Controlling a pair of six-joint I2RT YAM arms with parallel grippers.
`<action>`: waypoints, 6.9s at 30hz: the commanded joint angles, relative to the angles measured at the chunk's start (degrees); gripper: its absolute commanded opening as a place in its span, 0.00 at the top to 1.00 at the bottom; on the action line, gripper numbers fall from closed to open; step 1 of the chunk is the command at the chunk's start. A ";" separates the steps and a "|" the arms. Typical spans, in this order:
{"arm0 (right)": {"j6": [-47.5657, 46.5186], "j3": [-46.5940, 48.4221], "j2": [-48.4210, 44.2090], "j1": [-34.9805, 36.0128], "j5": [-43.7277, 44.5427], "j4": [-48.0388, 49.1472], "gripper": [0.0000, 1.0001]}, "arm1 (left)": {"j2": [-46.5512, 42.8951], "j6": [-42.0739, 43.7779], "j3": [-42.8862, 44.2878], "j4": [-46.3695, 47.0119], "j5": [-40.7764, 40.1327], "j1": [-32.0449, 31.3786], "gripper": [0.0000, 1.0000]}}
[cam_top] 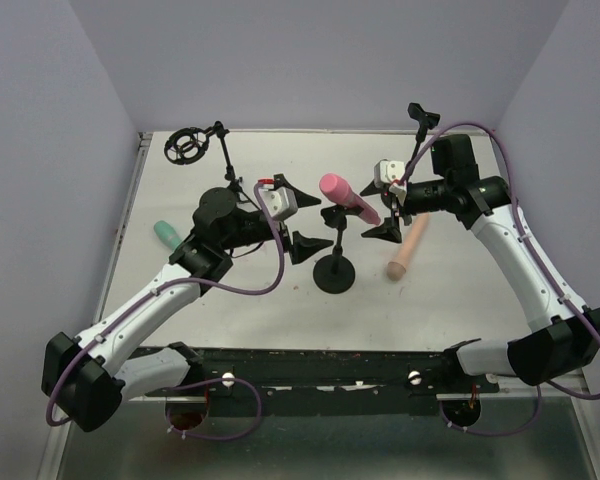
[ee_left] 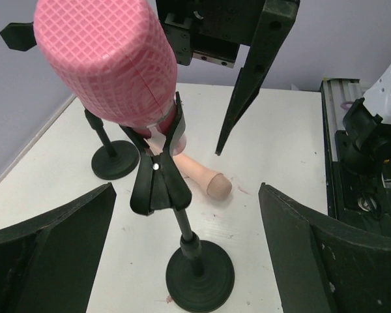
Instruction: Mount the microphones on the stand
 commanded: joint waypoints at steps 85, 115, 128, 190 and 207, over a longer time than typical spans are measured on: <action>38.18 17.48 15.71 -46.65 9.95 32.10 0.58 | -48.08 2.55 -25.80 -19.62 -24.18 0.52 0.01; 51.28 0.41 4.38 -51.83 9.08 42.49 0.00 | -51.24 0.44 -26.59 -20.67 -23.12 0.44 0.01; 54.97 4.97 0.16 -55.61 3.37 41.01 0.00 | -52.47 -0.44 -26.94 -21.64 -23.12 0.44 0.01; 57.16 -30.70 8.49 -22.22 27.26 79.83 0.01 | -33.58 -29.36 -29.66 -3.53 -26.55 1.32 0.01; 57.96 -27.10 20.19 -20.99 27.27 93.90 0.23 | -34.19 -28.22 -29.75 -4.59 -27.17 1.40 0.01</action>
